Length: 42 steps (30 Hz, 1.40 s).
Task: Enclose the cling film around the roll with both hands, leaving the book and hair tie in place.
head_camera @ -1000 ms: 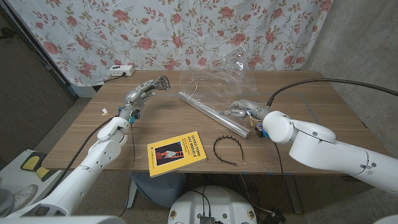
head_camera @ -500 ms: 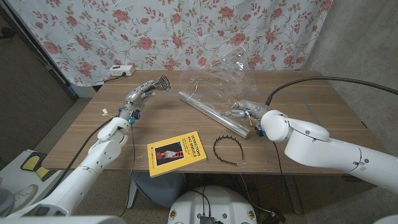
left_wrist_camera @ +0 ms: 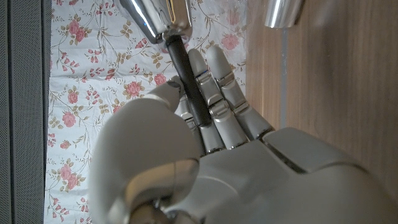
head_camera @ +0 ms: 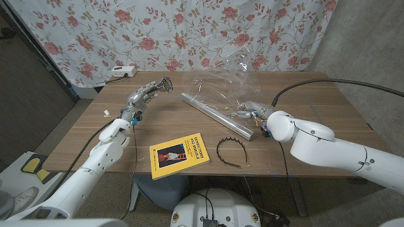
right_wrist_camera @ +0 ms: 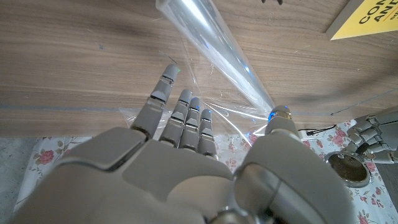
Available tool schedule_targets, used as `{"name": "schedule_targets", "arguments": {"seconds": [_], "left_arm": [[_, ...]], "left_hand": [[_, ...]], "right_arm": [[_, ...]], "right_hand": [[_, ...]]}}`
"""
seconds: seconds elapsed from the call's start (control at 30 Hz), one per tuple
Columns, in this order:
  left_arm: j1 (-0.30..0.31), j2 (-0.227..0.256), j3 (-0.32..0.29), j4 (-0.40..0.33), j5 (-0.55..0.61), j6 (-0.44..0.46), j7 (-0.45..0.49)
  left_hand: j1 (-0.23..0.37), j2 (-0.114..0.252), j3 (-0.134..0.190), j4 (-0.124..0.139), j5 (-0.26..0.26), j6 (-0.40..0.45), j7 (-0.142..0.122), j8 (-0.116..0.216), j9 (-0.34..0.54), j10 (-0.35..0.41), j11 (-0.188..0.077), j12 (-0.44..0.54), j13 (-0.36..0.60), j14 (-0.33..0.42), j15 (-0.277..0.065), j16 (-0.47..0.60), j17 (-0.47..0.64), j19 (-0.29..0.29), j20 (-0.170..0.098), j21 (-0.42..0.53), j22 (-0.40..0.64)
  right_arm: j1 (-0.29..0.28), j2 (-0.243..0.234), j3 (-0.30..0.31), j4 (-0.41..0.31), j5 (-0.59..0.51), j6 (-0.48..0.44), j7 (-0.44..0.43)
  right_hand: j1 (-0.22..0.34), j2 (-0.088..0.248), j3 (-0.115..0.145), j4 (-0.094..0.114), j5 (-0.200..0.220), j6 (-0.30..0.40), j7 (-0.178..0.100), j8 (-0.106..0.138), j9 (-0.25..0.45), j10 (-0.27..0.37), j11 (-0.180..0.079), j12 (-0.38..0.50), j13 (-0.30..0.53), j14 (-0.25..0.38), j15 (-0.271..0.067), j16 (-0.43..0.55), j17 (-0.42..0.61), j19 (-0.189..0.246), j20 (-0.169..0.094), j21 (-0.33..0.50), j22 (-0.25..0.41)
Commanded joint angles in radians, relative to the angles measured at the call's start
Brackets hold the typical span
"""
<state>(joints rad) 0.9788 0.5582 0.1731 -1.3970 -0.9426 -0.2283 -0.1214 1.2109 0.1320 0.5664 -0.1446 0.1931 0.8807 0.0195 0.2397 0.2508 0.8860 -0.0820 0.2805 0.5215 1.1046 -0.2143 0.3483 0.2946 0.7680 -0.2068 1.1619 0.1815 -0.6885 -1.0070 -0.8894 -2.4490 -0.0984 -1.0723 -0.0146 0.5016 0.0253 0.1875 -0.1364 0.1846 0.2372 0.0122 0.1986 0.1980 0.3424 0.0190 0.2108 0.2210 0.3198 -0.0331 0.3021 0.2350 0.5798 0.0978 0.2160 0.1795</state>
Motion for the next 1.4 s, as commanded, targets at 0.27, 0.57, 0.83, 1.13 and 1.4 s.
{"name": "schedule_targets", "arguments": {"seconds": [0.27,0.57,0.83,1.13,1.4], "left_arm": [[0.005,-0.001,0.001,-0.007,0.004,0.000,0.009],[0.000,-0.002,0.004,-0.001,0.005,0.002,0.008],[0.002,0.012,0.010,-0.010,0.030,0.008,0.034],[-0.011,0.006,0.012,0.007,0.030,0.001,0.021],[-0.029,-0.003,0.020,0.027,0.030,0.000,0.010]], "left_hand": [[0.010,0.001,0.001,-0.008,0.009,0.004,-0.002,-0.006,0.000,0.011,0.002,-0.004,0.005,0.025,-0.013,0.002,0.007,-0.005,0.002,0.010,0.002],[0.011,0.002,0.002,-0.008,0.009,0.001,0.004,-0.008,0.000,0.010,0.003,-0.005,0.007,0.025,-0.013,0.001,0.006,-0.006,0.001,0.012,0.002],[0.011,0.003,0.003,-0.008,0.009,0.002,0.009,-0.009,0.000,0.011,0.007,-0.007,0.006,0.024,-0.012,-0.001,0.006,-0.006,0.002,0.014,0.002],[0.012,0.003,0.004,-0.008,0.009,0.002,0.007,-0.010,-0.001,0.011,0.004,-0.009,0.006,0.024,-0.012,-0.002,0.006,-0.006,0.003,0.017,0.002],[0.012,0.003,0.004,-0.008,0.009,0.003,0.007,-0.010,-0.001,0.011,0.005,-0.009,0.008,0.025,-0.012,-0.002,0.008,-0.008,0.003,0.018,0.001]], "right_arm": [[0.044,0.011,-0.053,0.026,-0.077,-0.001,0.073],[0.124,0.009,-0.162,0.031,-0.194,-0.027,0.156],[0.135,0.032,-0.183,0.056,-0.239,-0.031,0.188],[0.141,0.050,-0.189,0.078,-0.267,-0.030,0.217],[0.147,0.058,-0.193,0.094,-0.283,-0.026,0.249]], "right_hand": [[-0.006,0.000,-0.002,0.004,0.005,0.007,-0.011,0.002,0.002,0.014,-0.016,0.006,0.008,0.003,-0.011,-0.002,0.005,-0.015,0.009,-0.009,0.004],[-0.014,-0.006,-0.008,0.007,0.003,-0.001,-0.014,0.000,0.002,0.014,-0.017,0.007,0.010,0.006,-0.012,-0.001,0.007,-0.025,0.019,-0.012,0.005],[-0.023,-0.011,-0.016,0.011,0.003,0.016,-0.006,0.009,0.003,0.044,-0.029,0.019,0.015,0.035,-0.023,0.012,0.011,-0.023,0.018,-0.010,0.006],[-0.019,-0.002,-0.017,0.010,0.005,0.033,-0.008,0.015,0.002,0.086,-0.038,0.040,0.025,0.087,-0.058,0.039,0.023,-0.007,0.006,-0.002,0.007],[-0.017,0.001,-0.018,0.010,0.006,0.052,-0.018,0.021,0.003,0.103,-0.046,0.049,0.030,0.107,-0.064,0.050,0.030,-0.001,0.003,0.000,0.008]]}}
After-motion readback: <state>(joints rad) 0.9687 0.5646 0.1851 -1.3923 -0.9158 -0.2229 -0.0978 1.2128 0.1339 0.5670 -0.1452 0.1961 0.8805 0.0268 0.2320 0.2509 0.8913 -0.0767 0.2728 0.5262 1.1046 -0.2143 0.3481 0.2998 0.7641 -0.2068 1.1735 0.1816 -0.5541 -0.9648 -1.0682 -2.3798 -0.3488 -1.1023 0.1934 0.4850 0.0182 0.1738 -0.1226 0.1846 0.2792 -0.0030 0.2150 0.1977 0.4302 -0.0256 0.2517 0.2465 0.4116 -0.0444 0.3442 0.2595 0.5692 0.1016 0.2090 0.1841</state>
